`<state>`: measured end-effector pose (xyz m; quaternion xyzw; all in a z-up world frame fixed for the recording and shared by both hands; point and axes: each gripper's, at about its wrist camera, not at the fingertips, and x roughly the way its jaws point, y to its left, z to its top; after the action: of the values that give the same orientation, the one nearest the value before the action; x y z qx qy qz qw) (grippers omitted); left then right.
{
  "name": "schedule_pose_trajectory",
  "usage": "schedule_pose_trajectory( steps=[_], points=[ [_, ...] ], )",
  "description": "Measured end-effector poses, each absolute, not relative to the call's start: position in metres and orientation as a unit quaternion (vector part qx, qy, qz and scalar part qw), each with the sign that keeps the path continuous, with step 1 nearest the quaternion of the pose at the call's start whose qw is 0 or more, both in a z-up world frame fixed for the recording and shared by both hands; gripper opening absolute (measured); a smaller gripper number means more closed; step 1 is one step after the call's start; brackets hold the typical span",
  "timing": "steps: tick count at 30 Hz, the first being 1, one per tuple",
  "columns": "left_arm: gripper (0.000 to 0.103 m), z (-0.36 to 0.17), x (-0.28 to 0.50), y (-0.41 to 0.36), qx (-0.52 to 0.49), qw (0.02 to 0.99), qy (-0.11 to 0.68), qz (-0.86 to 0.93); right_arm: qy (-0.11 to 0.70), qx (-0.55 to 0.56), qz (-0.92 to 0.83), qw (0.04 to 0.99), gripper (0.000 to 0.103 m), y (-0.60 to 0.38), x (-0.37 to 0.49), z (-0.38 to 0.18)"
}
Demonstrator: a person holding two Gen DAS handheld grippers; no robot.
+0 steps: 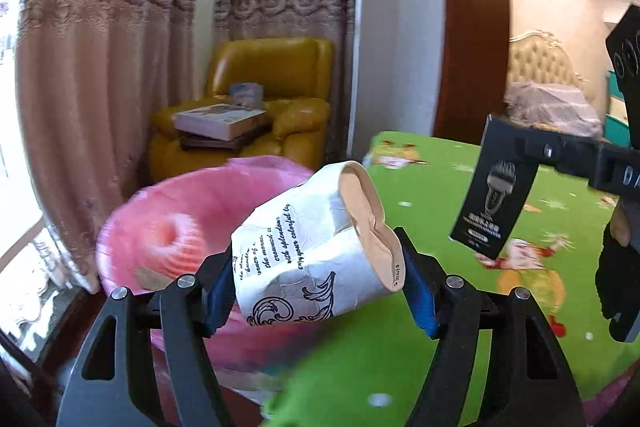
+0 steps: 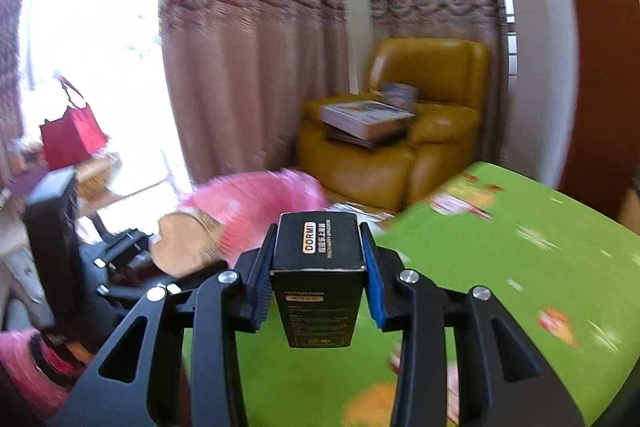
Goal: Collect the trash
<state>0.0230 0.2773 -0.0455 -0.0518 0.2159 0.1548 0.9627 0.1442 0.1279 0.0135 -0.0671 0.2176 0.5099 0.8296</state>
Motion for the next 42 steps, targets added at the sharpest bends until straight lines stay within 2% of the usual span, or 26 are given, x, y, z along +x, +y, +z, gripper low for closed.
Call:
schedule_pose_trajectory(
  steps=[11,12,14,16,18,24,28,36,42],
  points=[
    [0.068,-0.051,0.029,0.351,-0.078,0.944,0.222,0.232,0.233,-0.058,0.563,0.791,0.04,0.255,0.173,0.011],
    [0.069,-0.051,0.029,0.353,-0.08,0.943,0.222,0.236,0.235,-0.057,0.571,0.785,0.05,0.266,0.177,0.01],
    [0.073,-0.053,0.026,0.356,-0.082,0.941,0.221,0.245,0.237,-0.054,0.574,0.782,0.058,0.282,0.185,0.012],
    [0.083,-0.053,0.024,0.357,-0.078,0.94,0.217,0.253,0.239,-0.049,0.578,0.778,0.058,0.292,0.192,0.015],
    [0.086,-0.054,0.022,0.357,-0.072,0.94,0.215,0.256,0.234,-0.045,0.58,0.779,0.058,0.296,0.195,0.021],
    [0.094,-0.052,0.005,0.346,-0.061,0.938,0.206,0.272,0.225,-0.037,0.573,0.787,0.061,0.268,0.189,0.031],
    [0.094,-0.043,-0.012,0.331,-0.048,0.938,0.193,0.284,0.229,-0.04,0.557,0.797,0.063,0.238,0.176,0.03],
    [0.094,-0.018,-0.054,0.315,-0.07,0.931,0.17,0.315,0.198,-0.077,0.531,0.821,0.08,0.18,0.122,0.026],
    [0.094,-0.01,-0.08,0.294,-0.075,0.934,0.164,0.309,0.206,-0.09,0.527,0.82,0.084,0.15,0.087,0.003]
  ],
)
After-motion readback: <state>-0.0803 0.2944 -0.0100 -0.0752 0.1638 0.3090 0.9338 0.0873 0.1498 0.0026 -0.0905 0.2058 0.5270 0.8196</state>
